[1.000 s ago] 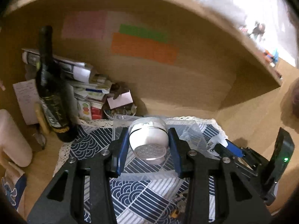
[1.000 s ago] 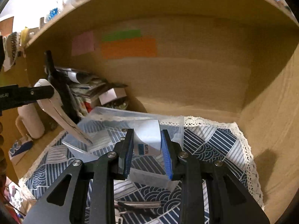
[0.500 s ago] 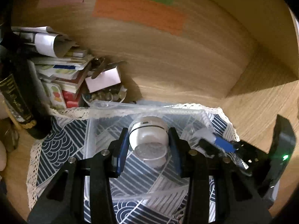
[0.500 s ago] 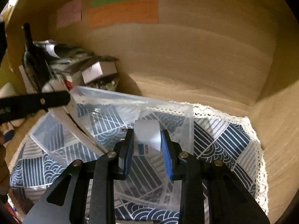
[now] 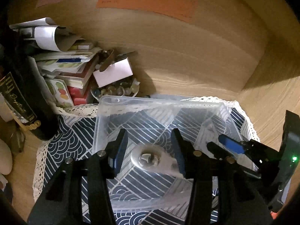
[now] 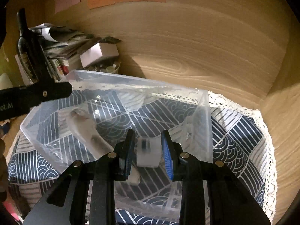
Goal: Organize rigid objects
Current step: 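Open left tool to drop the device while right tool releases the adapter in the box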
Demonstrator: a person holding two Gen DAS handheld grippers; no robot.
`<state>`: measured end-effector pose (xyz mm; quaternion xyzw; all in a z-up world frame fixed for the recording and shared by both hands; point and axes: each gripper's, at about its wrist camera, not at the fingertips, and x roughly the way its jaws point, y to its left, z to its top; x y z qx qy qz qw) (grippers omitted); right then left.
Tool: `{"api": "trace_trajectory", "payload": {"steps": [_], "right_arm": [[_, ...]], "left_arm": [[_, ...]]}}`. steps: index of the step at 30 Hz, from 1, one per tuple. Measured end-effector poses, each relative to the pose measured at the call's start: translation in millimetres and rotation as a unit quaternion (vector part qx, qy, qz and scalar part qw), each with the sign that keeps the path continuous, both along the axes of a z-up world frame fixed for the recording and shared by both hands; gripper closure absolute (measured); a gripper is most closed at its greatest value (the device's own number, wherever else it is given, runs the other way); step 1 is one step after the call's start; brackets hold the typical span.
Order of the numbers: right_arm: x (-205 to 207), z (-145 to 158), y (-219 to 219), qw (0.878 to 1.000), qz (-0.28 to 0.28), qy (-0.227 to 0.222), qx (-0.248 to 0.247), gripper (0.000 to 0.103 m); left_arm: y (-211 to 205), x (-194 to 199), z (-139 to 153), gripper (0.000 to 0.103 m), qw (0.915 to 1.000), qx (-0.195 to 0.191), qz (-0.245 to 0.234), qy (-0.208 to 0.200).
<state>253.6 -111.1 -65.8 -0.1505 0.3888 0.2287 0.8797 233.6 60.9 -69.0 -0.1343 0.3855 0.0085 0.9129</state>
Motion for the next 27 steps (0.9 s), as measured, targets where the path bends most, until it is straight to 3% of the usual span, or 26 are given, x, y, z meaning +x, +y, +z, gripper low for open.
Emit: {"api": "trace_trajectory", "payload": {"steps": [4, 8, 17, 27], "right_arm": [[-13.0, 19.1, -8.2, 1.000, 0.004, -0.017, 0.016, 0.076], [-31.8, 38.4, -14.9, 0.999, 0.007, -0.041, 0.029, 0.066], [-79.7, 59.4, -33.8, 0.996, 0.016, -0.072, 0.050, 0.048], [-123.6, 31.3, -52.7, 0.997, 0.013, -0.046, 0.063, 0.046]], "left_arm": [[1.1, -11.0, 10.1, 0.048, 1.0000, 0.008, 0.003, 0.003], [1.9, -27.8, 23.5, 0.037, 0.9998, 0.018, 0.006, -0.010], [2.7, -82.6, 39.9, 0.006, 0.9984, 0.051, 0.010, -0.024], [0.7, -136.1, 3.7, 0.004, 0.9979, 0.062, 0.005, 0.020]]}}
